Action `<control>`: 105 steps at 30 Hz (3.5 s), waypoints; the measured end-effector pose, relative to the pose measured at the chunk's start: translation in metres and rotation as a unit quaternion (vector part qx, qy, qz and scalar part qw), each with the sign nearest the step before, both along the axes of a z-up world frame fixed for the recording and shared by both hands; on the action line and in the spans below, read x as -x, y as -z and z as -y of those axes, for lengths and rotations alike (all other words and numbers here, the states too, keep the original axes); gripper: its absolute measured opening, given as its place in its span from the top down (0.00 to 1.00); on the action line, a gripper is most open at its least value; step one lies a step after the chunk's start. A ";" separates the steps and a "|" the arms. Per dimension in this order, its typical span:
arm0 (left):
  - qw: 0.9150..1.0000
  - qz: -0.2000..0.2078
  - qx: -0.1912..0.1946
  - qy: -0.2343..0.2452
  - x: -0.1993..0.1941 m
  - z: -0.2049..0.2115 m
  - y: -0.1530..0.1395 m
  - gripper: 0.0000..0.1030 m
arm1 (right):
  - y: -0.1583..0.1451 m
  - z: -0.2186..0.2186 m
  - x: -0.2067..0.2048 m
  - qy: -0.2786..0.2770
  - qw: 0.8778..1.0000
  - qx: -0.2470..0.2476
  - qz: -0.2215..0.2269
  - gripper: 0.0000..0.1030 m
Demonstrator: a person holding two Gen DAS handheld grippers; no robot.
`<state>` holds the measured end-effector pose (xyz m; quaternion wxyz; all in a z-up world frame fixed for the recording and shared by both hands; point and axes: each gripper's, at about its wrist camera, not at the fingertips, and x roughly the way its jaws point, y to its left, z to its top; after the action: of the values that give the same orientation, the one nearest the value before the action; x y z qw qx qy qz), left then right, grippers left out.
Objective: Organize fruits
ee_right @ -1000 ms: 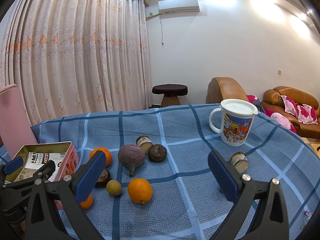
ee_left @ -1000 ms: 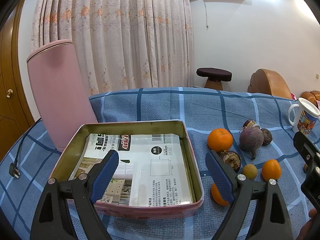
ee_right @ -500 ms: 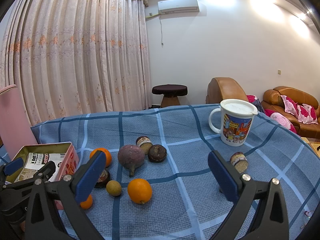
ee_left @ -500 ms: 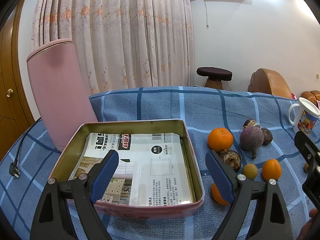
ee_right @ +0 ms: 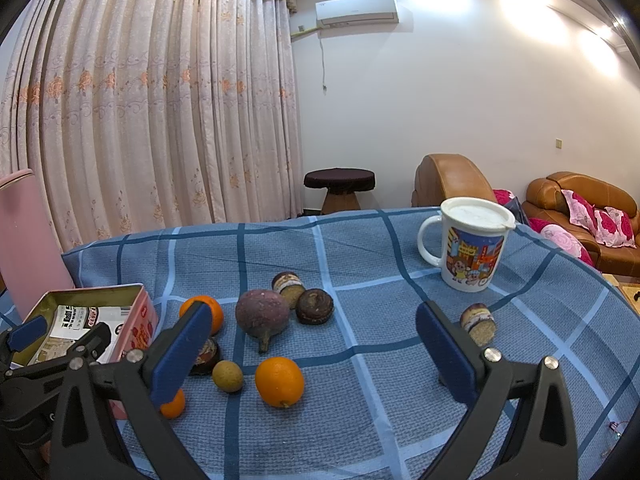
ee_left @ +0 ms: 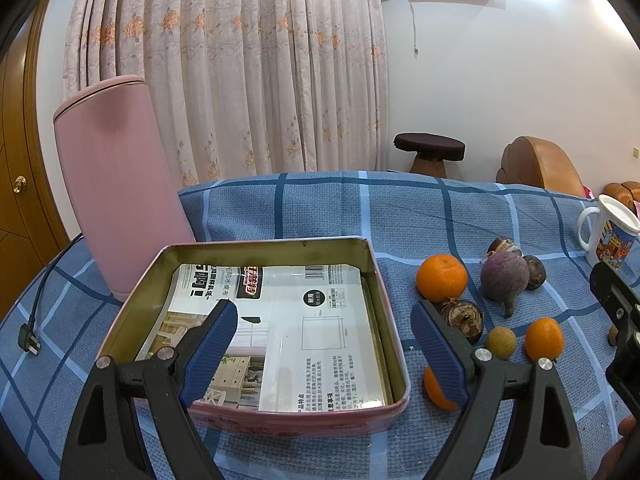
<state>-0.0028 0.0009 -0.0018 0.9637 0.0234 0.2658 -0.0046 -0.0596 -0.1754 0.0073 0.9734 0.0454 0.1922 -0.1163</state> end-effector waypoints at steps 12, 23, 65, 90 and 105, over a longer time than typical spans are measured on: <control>1.000 -0.001 0.000 0.000 0.001 0.000 0.000 0.13 | 0.001 0.002 0.001 0.001 1.000 -0.004 -0.001 0.00; 1.000 -0.001 0.001 0.000 -0.001 0.000 0.001 0.13 | 0.000 0.006 -0.001 0.006 1.000 -0.005 -0.003 0.00; 0.974 -0.021 0.025 0.226 0.037 0.084 -0.004 0.13 | 0.047 0.178 -0.033 0.053 0.969 -0.140 -0.196 0.43; 0.930 -0.175 -0.013 0.322 0.011 0.272 0.040 0.50 | 0.001 0.233 0.030 0.173 0.969 -0.167 -0.055 0.64; 0.941 -0.072 0.050 0.326 0.032 0.197 0.006 0.74 | 0.000 0.207 0.023 0.138 0.983 -0.117 -0.046 0.64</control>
<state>-0.0352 -0.1963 -0.0082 0.8877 0.0600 0.3117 -0.3334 -0.0829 -0.3828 0.0077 0.9263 0.1792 0.2407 -0.2278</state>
